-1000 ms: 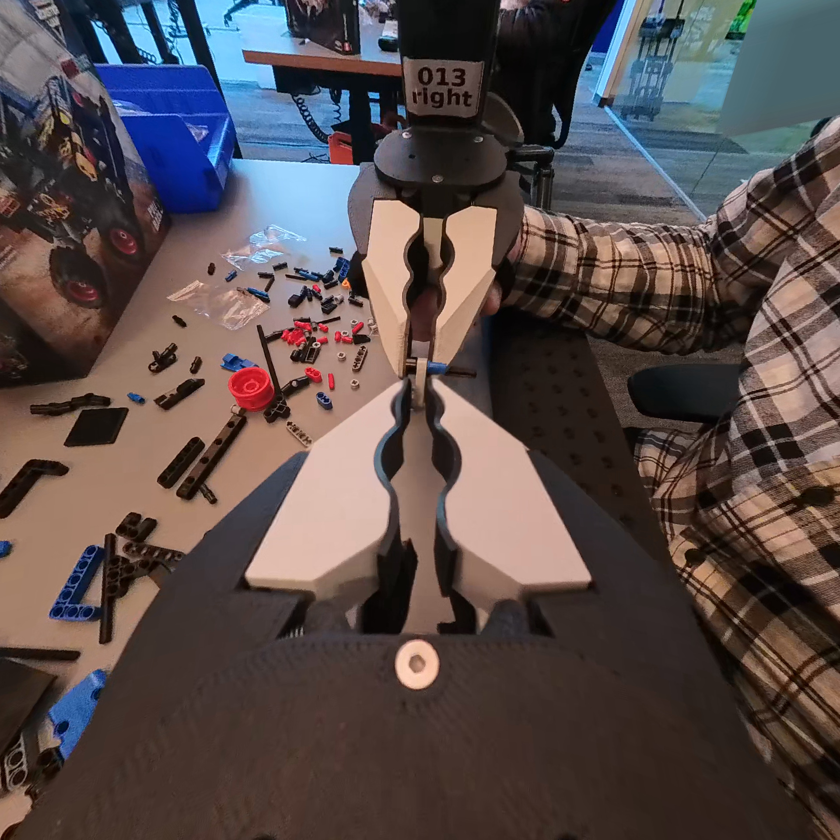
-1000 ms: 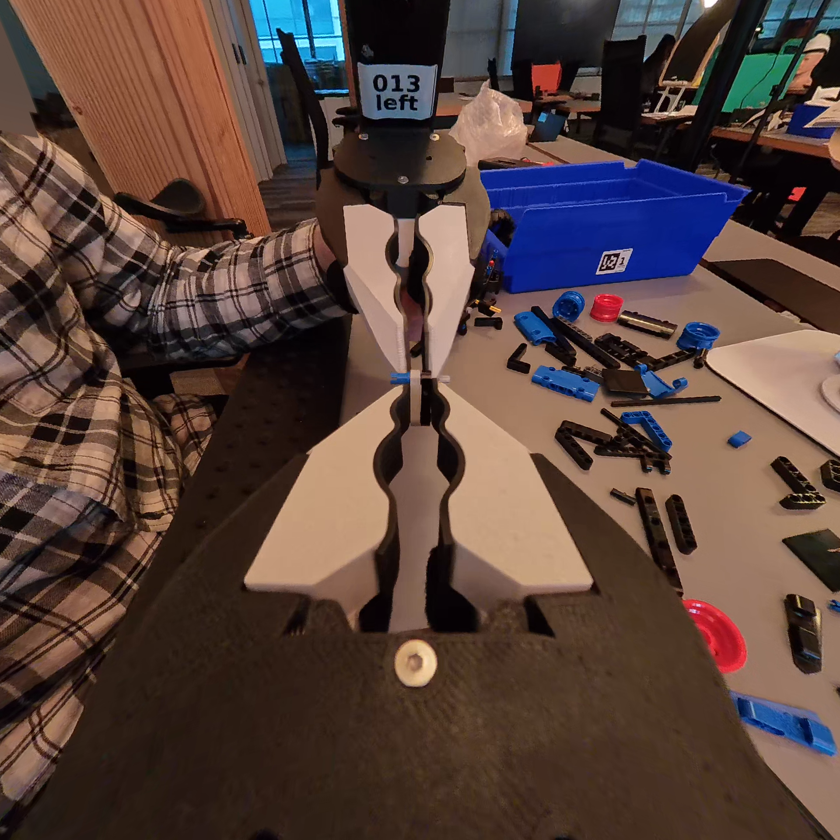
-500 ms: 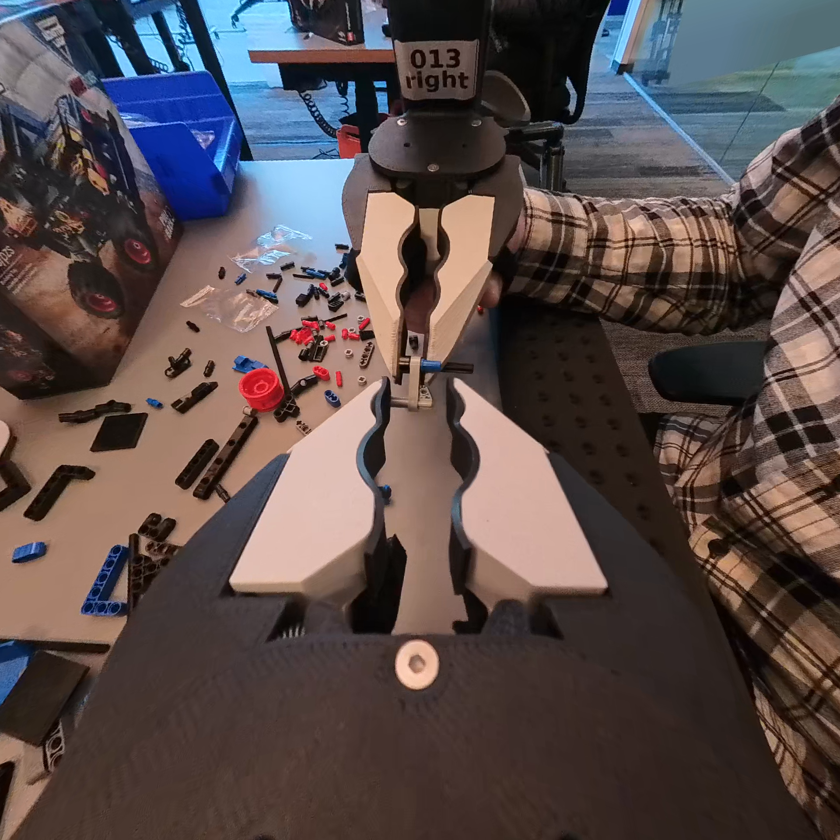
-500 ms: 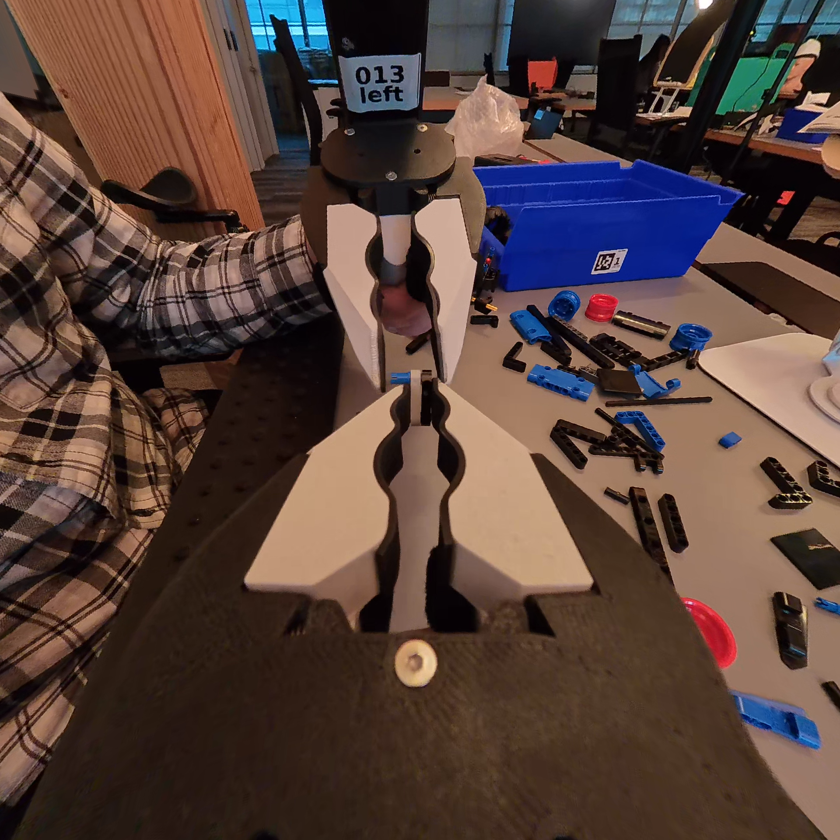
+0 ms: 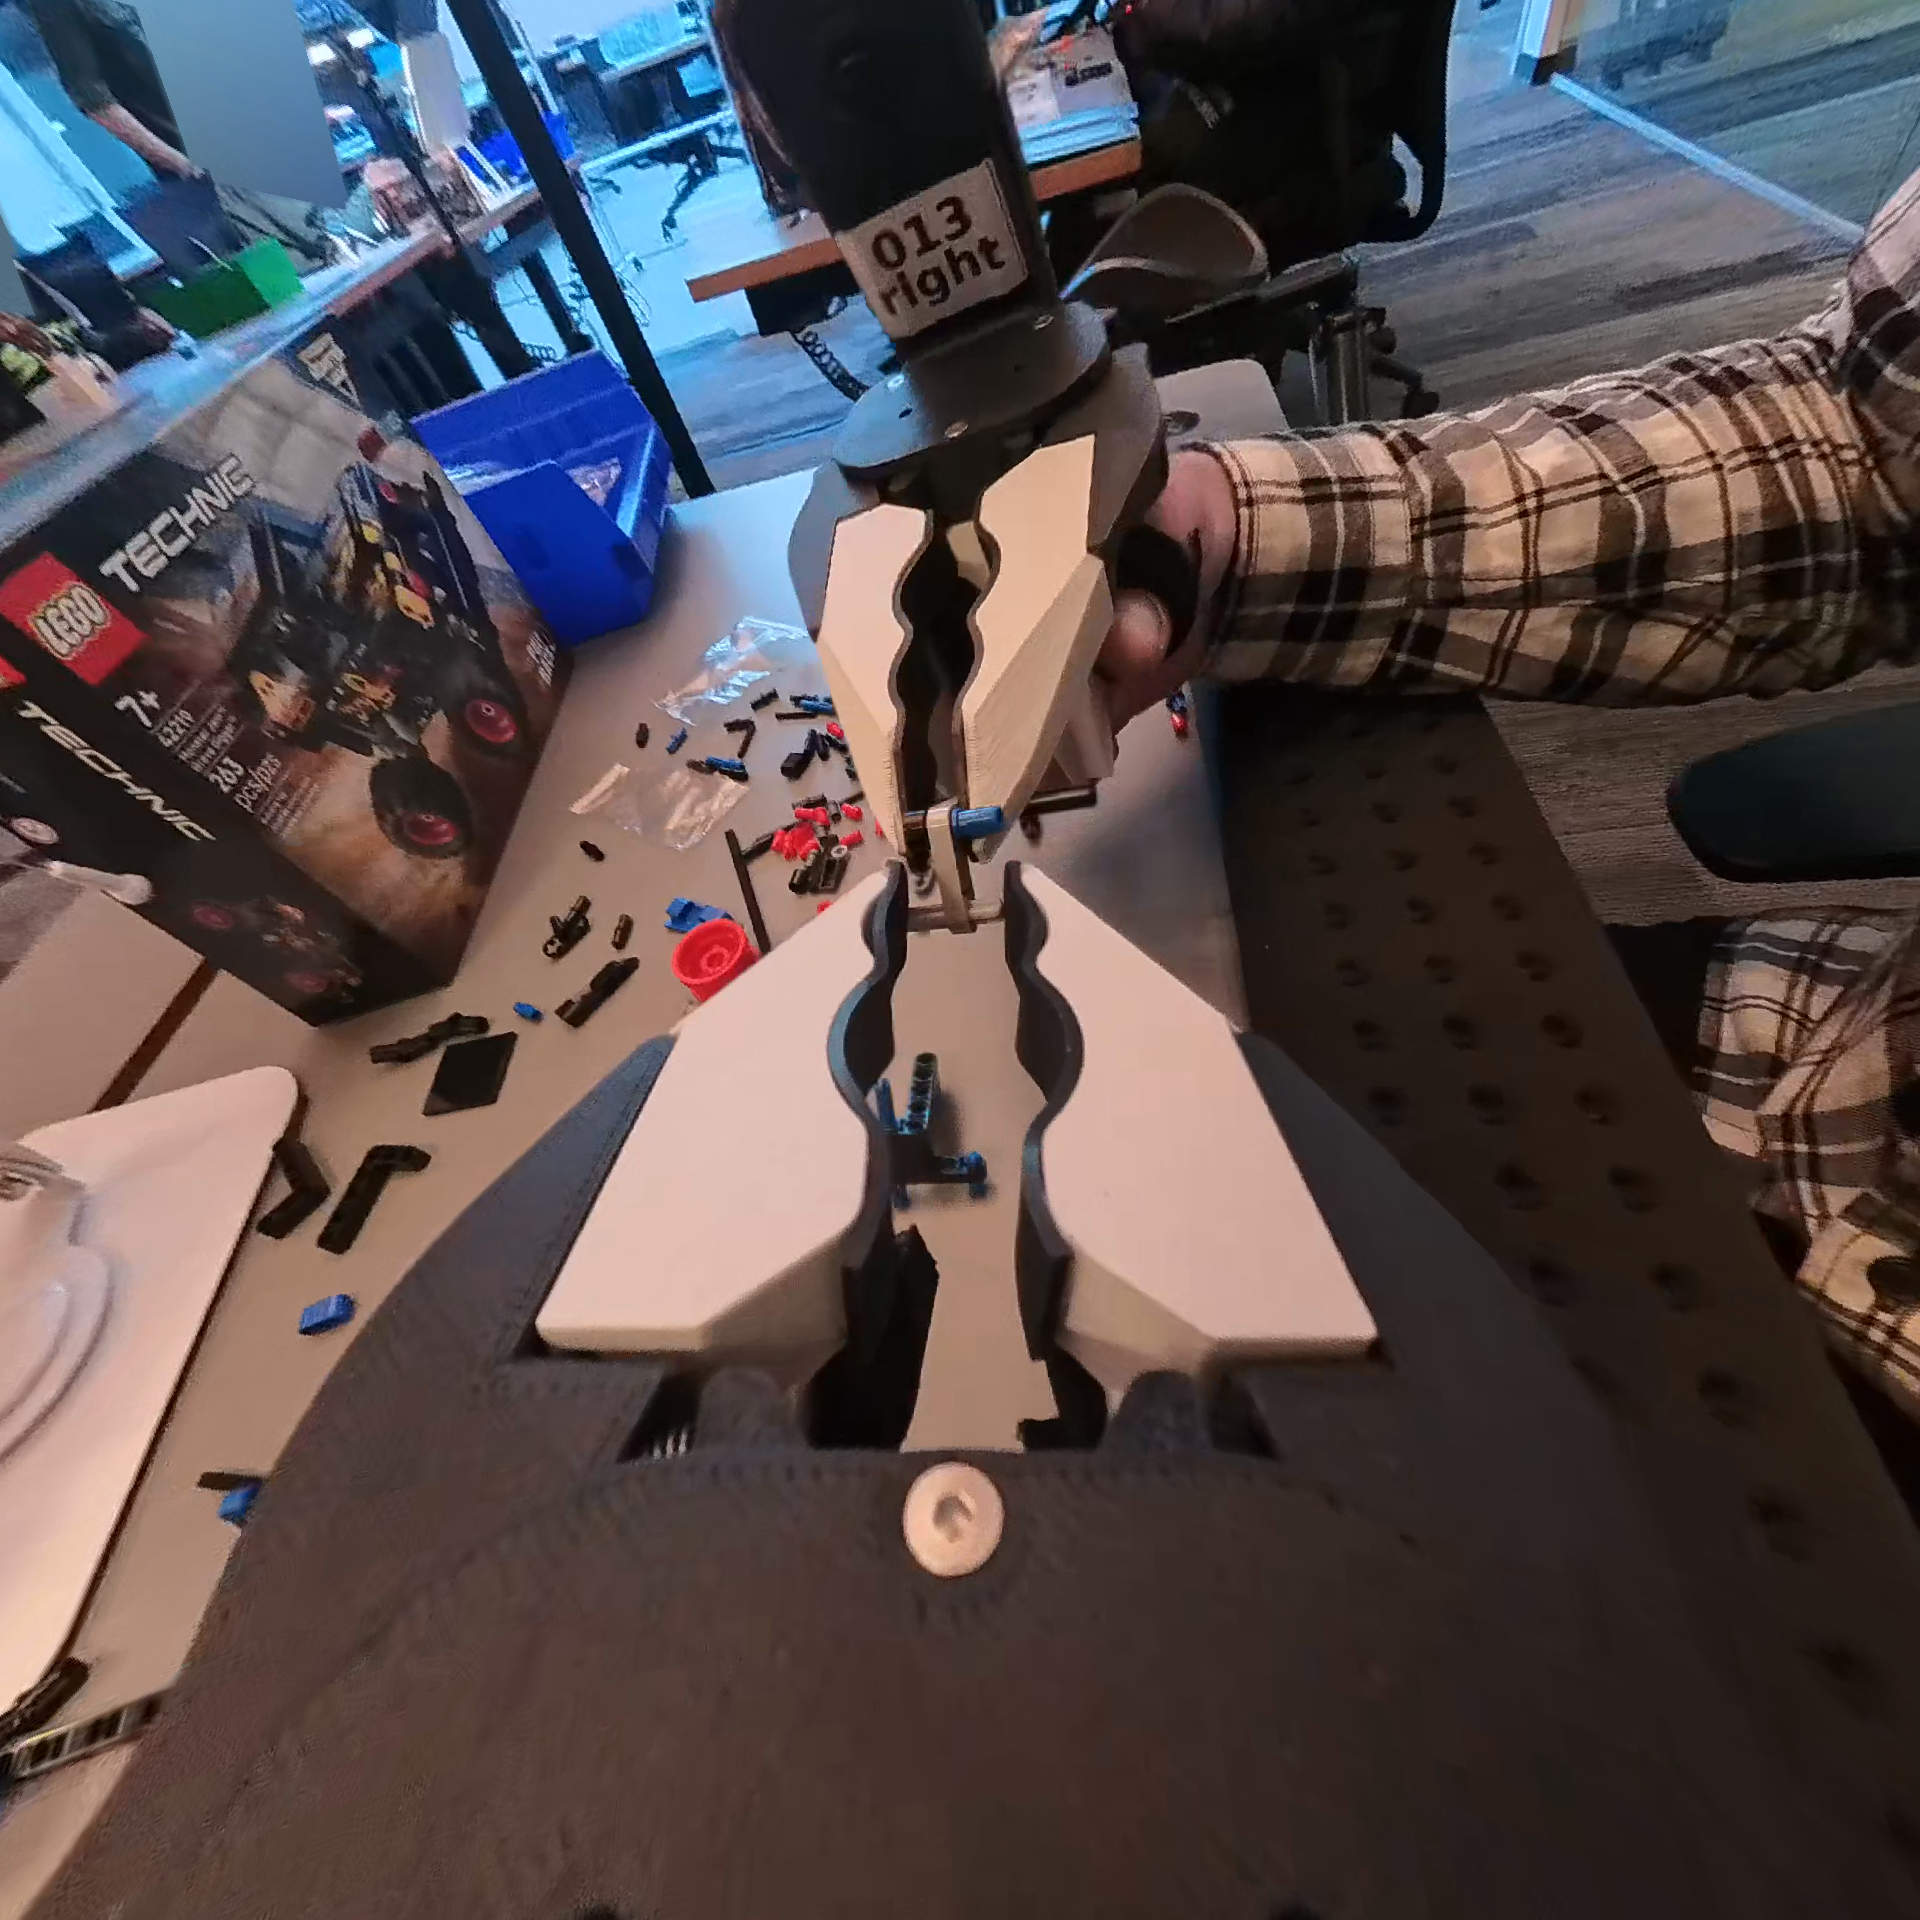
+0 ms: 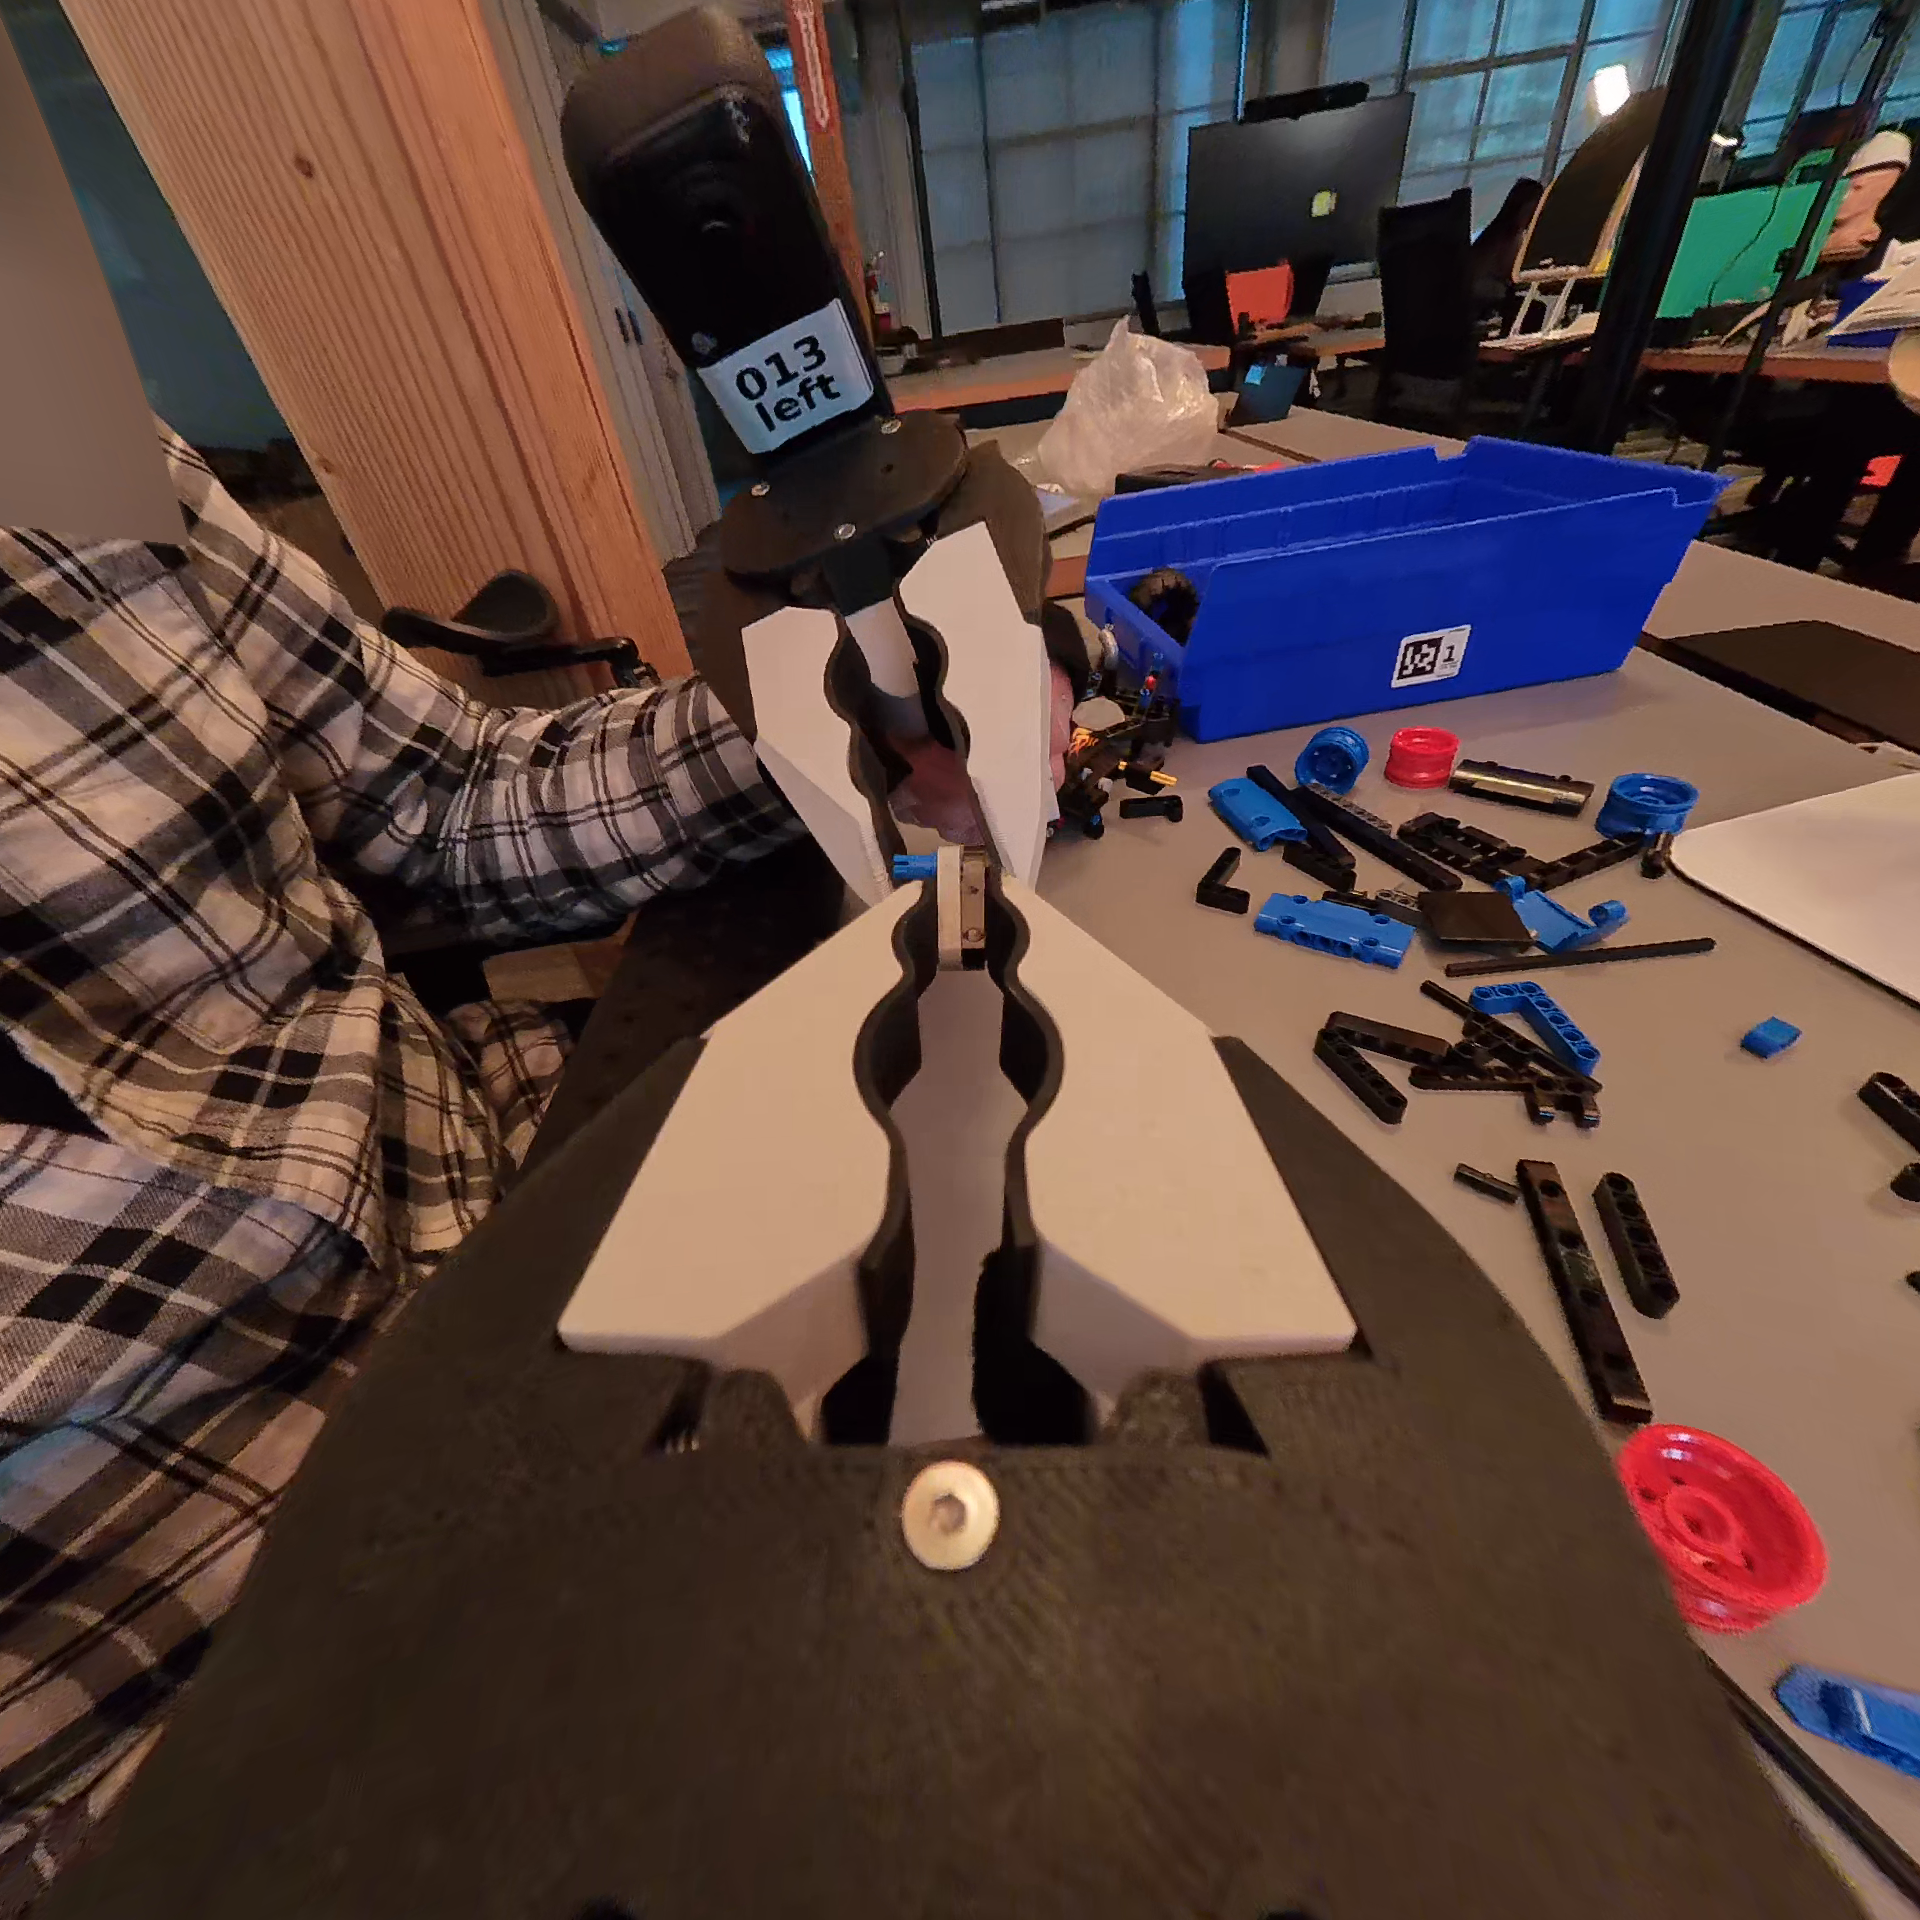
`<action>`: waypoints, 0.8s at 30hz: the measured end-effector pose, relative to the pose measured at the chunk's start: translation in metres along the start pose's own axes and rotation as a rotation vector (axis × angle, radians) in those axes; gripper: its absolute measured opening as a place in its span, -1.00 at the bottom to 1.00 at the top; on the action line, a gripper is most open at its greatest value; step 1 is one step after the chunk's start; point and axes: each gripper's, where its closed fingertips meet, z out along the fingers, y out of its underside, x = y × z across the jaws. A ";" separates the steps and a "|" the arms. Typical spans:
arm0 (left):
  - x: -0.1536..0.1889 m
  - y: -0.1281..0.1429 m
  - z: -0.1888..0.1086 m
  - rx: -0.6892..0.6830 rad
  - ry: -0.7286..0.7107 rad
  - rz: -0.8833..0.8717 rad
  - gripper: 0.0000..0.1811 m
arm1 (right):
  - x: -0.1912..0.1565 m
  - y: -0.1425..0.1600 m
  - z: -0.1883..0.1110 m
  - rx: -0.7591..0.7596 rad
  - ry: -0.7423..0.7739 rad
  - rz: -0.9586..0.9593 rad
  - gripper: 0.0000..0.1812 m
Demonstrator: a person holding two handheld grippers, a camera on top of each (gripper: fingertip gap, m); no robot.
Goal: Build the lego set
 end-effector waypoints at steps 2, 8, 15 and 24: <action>0.001 -0.001 0.000 0.008 -0.003 0.009 -0.83 | -0.001 -0.001 -0.001 0.008 -0.006 0.006 -0.93; 0.002 -0.007 -0.002 0.050 0.011 -0.009 -0.83 | -0.004 -0.006 -0.002 0.045 -0.049 0.057 -0.92; 0.001 -0.012 -0.004 0.088 0.014 -0.032 -0.89 | -0.005 -0.009 -0.004 0.068 -0.069 0.087 -0.87; 0.000 -0.015 -0.005 0.113 0.016 -0.047 -0.90 | -0.004 -0.011 -0.006 0.088 -0.073 0.102 -0.89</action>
